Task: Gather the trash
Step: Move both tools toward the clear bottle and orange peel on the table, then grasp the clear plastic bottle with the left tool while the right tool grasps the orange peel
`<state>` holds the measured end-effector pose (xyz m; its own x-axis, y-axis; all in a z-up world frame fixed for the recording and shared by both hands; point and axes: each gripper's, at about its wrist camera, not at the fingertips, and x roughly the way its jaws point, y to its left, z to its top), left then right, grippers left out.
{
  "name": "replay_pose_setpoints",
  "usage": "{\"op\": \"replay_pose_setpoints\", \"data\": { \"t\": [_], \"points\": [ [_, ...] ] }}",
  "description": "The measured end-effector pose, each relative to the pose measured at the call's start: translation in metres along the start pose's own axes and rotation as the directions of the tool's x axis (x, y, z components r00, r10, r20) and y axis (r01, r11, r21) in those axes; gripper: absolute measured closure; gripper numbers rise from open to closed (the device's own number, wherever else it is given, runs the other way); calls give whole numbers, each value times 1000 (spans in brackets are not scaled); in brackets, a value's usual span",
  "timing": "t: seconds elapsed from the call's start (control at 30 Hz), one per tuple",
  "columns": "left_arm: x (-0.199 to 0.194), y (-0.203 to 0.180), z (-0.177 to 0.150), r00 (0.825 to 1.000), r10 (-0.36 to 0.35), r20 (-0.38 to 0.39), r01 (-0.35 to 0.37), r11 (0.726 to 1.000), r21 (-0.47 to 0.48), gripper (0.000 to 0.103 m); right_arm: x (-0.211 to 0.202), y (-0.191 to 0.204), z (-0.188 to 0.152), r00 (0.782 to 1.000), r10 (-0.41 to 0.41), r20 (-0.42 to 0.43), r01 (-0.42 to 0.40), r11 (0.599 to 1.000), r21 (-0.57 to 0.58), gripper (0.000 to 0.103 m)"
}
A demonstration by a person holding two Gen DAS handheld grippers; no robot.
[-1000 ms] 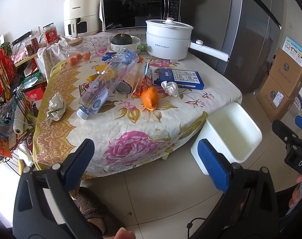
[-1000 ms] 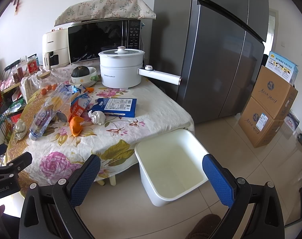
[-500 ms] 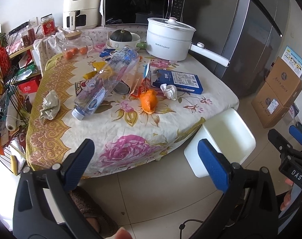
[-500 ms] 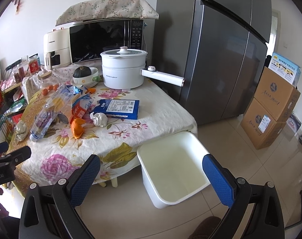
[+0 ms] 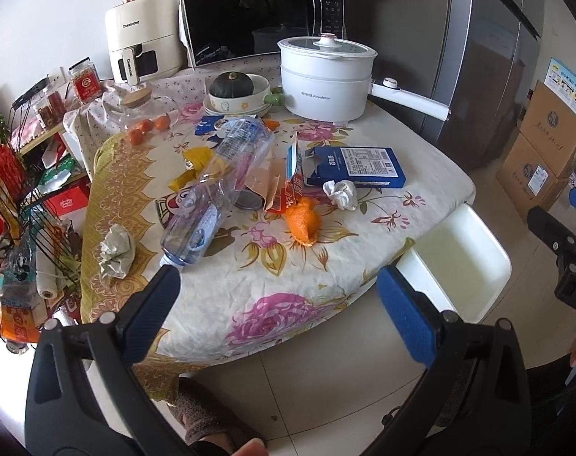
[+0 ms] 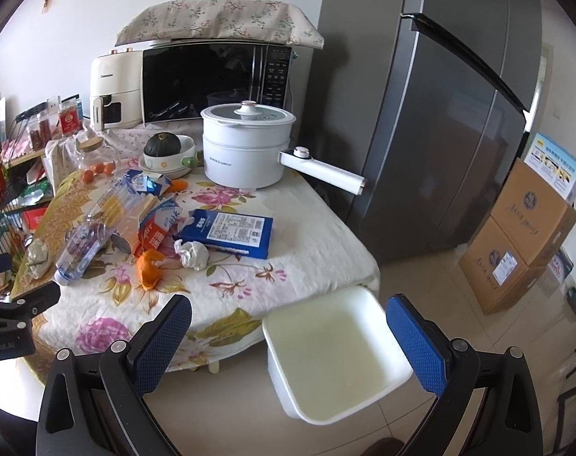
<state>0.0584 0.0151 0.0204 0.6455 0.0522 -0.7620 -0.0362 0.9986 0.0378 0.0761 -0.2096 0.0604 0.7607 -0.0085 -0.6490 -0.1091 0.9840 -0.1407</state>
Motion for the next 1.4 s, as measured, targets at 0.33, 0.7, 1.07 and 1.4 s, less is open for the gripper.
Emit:
{"op": "replay_pose_setpoints", "data": {
  "t": [0.33,0.7,1.07,1.4],
  "points": [
    [33,62,30,998,-17,-60,11,995,-104,0,54,20,30,992,81,-99,-83,996,-17,0],
    [102,135,8,967,-164,-195,96,943,-318,0,127,35,12,933,165,-321,-167,986,21,0],
    [169,105,40,963,-114,-243,103,993,-61,0,172,74,25,890,264,-373,-279,960,14,0],
    [199,113,43,950,-186,-249,148,975,-165,3,220,111,25,835,358,-418,-356,931,84,0]
  ]
}}
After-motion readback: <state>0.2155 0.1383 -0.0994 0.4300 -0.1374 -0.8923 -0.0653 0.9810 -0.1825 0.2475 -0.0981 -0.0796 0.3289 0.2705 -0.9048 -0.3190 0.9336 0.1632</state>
